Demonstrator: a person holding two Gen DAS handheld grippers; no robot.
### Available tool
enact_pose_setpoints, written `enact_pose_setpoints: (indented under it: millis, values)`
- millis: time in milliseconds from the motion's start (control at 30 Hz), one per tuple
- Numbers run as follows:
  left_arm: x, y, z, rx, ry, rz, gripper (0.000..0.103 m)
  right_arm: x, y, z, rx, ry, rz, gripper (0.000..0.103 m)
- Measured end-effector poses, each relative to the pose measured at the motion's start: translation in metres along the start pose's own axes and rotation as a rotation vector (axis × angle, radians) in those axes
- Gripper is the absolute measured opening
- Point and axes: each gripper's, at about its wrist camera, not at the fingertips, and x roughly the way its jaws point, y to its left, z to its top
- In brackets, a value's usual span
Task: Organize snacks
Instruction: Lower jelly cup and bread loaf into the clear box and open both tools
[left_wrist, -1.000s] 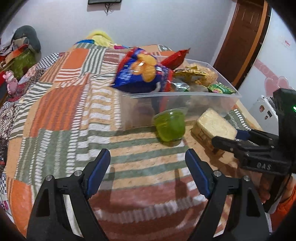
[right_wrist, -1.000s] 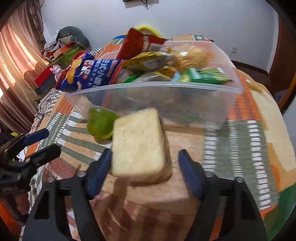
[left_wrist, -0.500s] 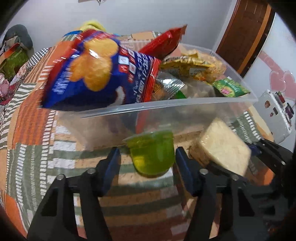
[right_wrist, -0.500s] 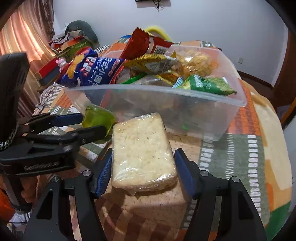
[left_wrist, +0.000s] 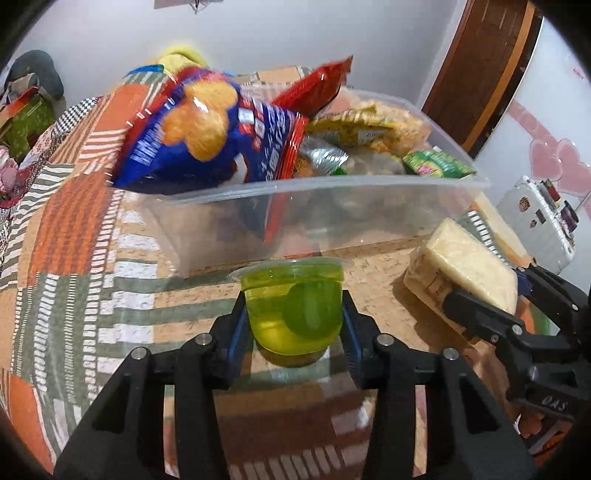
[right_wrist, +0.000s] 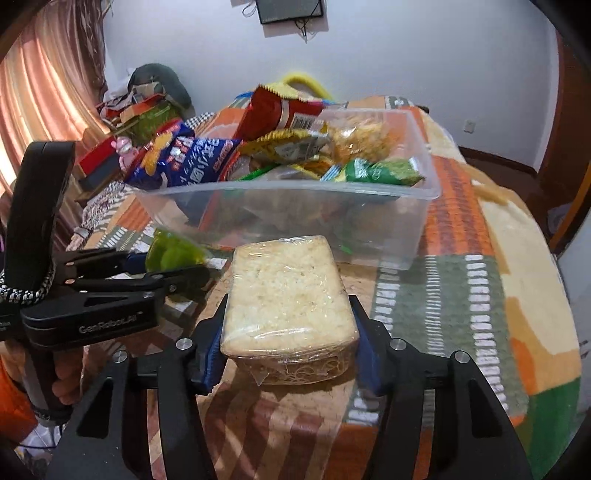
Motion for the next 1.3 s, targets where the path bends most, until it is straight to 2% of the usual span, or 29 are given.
enact_pose_setpoints:
  millis: [333,500,700,967,1167,1300]
  values:
    - [-0.063,-0.006,0.019,0.011,-0.139,-0.035,0.045,-0.037,0.005,0.02,-0.003,-0.125,0.005,0.054]
    - [-0.07,-0.015,0.041,0.014,-0.179,-0.048,0.045,-0.045,0.003,0.039,0.007,-0.195,-0.023,0.054]
    - [-0.051,-0.019,0.065,0.017,-0.175,-0.048,0.045,-0.033,-0.007,0.06,0.025,-0.229,-0.055,0.054]
    - [-0.013,-0.018,0.088,0.018,-0.133,-0.016,0.045,-0.001,-0.015,0.073,0.044,-0.184,-0.067,0.054]
    - [0.006,-0.015,0.088,-0.001,-0.086,-0.029,0.047,0.007,-0.017,0.067,0.039,-0.145,-0.081,0.057]
    - [-0.001,-0.019,0.082,0.012,-0.107,-0.009,0.049,-0.003,-0.016,0.065,0.023,-0.151,-0.074,0.058]
